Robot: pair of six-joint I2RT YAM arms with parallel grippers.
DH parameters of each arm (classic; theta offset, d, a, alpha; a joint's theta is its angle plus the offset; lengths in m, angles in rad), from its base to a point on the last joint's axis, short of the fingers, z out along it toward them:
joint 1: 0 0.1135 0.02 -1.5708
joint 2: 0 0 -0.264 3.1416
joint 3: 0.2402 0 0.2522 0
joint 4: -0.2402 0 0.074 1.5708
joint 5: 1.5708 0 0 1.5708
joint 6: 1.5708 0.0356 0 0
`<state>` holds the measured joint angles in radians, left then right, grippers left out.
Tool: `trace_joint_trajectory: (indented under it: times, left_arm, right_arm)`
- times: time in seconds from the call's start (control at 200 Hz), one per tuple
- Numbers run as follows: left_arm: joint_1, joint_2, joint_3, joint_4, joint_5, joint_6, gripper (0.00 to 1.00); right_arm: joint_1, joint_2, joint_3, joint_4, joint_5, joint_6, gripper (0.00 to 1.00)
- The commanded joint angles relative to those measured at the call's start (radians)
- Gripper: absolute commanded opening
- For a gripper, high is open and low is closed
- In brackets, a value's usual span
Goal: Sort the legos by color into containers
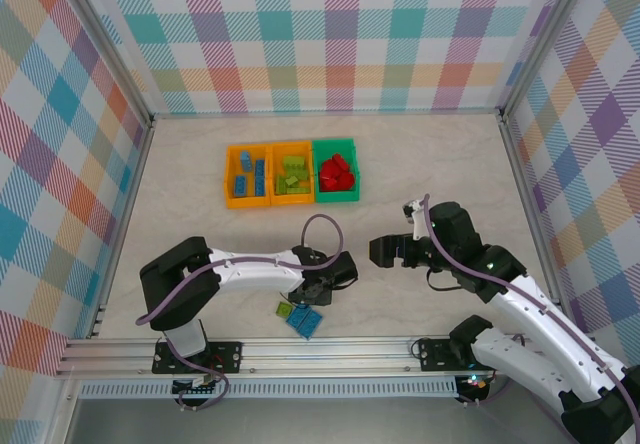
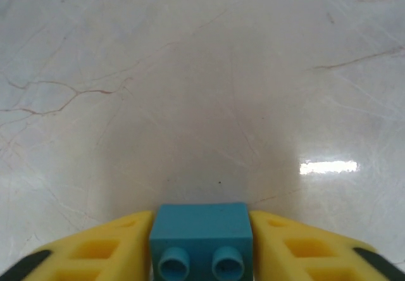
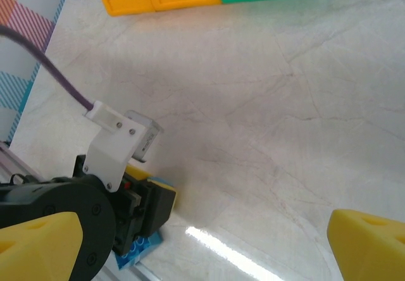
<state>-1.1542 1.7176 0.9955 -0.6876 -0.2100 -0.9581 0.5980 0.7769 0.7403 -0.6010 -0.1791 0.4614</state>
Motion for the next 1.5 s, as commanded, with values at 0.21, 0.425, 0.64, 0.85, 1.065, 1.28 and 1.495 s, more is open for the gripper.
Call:
trace_joint_trajectory:
  times: [0.21,0.425,0.64,0.85,1.065,1.28,1.495]
  left_arm:
    - [-0.009,-0.091,-0.009,0.044,-0.060,-0.002,0.22]
    - [0.124,-0.202,0.053,-0.011,-0.151,0.129,0.21]
    - [0.522,-0.241,0.157,0.064,-0.165,0.353,0.23]
    - [0.780,-0.006,0.397,0.100,-0.158,0.462,0.23]
    - [0.916,0.262,0.642,0.094,-0.008,0.468,0.27]
    - [0.930,0.308,0.724,0.061,0.017,0.480,0.47]
    - [0.929,0.115,0.599,0.094,0.105,0.463,0.52]
  right_arm:
    - [0.005,-0.010,-0.033,-0.090,-0.310,0.043,1.00]
    - [0.004,-0.012,-0.053,-0.054,-0.316,0.055,1.00]
    - [0.005,-0.005,-0.065,-0.006,-0.246,0.055,1.00]
    - [0.005,-0.035,-0.084,-0.005,-0.208,0.068,1.00]
    - [0.004,-0.048,-0.075,-0.036,-0.185,0.069,1.00]
    - [0.005,-0.055,-0.075,-0.029,-0.180,0.095,1.00]
    - [0.006,-0.012,-0.082,0.004,-0.177,0.106,1.00]
